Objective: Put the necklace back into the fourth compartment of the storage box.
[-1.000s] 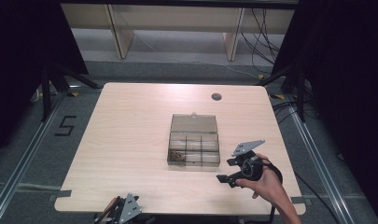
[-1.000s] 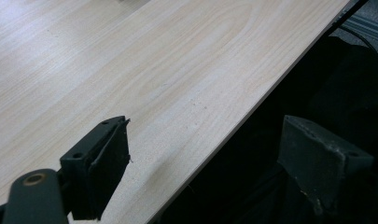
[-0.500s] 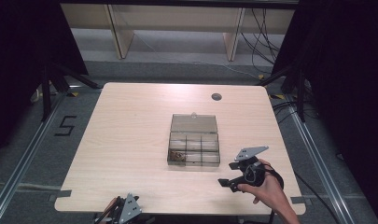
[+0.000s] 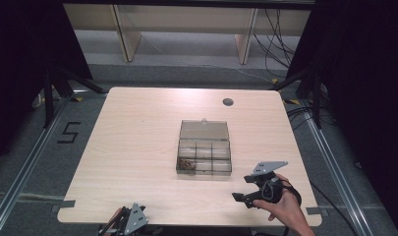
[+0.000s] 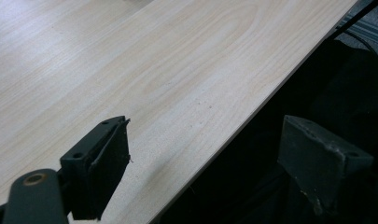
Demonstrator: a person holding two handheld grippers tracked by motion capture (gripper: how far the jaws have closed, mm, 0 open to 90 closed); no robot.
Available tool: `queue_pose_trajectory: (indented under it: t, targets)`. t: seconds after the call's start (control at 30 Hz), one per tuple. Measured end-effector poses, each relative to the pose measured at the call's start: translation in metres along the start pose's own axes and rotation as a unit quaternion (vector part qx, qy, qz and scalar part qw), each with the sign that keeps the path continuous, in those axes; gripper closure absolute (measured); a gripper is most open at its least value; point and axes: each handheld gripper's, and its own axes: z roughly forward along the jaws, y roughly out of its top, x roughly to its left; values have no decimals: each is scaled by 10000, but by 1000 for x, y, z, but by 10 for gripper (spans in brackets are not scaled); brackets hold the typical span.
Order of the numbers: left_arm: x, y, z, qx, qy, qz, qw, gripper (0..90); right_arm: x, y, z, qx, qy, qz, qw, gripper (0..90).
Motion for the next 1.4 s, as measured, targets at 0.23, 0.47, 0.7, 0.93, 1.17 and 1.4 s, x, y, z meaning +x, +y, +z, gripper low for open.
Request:
queue_pose_trajectory:
  t: [0.23, 0.47, 0.7, 0.93, 1.17, 1.4]
  targets:
    - [-1, 0, 1, -37, -39, -74, 10000, 158, 3, -12, -1, -105, -17, 47, 9999, 171]
    - [1, 1, 0, -27, -5, 103, 9999, 158, 2, -26, -1, -226, -163, 129, 9995, 168]
    - [-1, 0, 0, -44, -26, -10, 10000, 157, 4, -36, -2, -378, -209, 308, 9986, 164]
    - [-2, 0, 1, 68, 36, -44, 10000, 157, 2, -47, -5, -418, -276, 267, 9984, 164]
    - [0, 1, 1, -23, 1, 95, 10000, 156, 3, -54, -6, -384, -181, 175, 9989, 164]
    - [-3, -1, 2, -28, 0, -34, 10000, 156, 12, -60, -9, -459, -359, 334, 9977, 164]
